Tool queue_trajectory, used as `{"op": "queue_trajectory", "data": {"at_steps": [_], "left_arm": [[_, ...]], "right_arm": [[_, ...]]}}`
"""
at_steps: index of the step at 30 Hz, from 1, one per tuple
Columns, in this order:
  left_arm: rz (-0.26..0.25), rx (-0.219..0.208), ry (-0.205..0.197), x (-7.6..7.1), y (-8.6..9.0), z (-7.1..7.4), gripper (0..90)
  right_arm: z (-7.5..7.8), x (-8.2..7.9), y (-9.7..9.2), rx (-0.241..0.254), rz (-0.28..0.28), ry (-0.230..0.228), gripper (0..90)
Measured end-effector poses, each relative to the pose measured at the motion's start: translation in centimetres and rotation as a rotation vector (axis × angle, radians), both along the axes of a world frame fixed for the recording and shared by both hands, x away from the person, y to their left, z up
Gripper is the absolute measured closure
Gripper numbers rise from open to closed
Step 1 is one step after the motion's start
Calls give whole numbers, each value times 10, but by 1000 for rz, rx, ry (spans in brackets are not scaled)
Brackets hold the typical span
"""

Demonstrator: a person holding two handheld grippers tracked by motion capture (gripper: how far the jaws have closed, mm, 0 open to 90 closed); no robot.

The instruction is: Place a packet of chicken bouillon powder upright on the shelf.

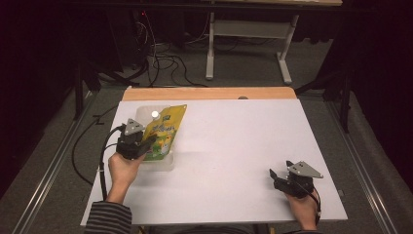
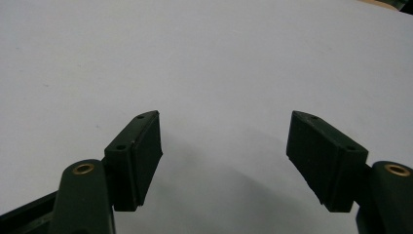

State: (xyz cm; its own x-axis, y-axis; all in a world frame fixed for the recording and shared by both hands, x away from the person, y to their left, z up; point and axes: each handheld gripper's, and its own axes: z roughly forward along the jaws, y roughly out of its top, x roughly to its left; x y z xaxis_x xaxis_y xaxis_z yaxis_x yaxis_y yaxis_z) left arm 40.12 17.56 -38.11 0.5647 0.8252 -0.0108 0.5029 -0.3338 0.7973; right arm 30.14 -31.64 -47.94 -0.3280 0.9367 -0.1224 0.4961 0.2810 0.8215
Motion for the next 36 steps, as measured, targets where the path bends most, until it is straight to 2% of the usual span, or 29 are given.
{"op": "queue_trajectory", "data": {"at_steps": [7,10,13,18,19,21,27,30,36], "left_arm": [[-19,34,28,-2,-1,3,890],[-8,57,3,-4,-3,2,900],[7,54,-35,-6,-4,-2,900],[21,11,-79,-7,-2,-10,900],[20,7,-77,-7,-1,-11,900],[24,-29,-73,-7,3,-14,900],[29,-57,-60,-11,12,-16,873],[39,-80,-63,-14,18,-15,859],[53,-100,-75,-21,23,-20,846]], "right_arm": [[0,0,0,-4,1,2,292],[0,0,0,-8,3,3,292],[0,0,0,-5,1,3,292],[0,1,0,-5,1,3,292],[0,1,0,-4,1,2,292],[0,1,0,-3,1,4,292],[0,1,0,-8,2,2,292],[0,1,0,-5,0,2,292],[0,0,-1,-1,5,-6,292]]}}
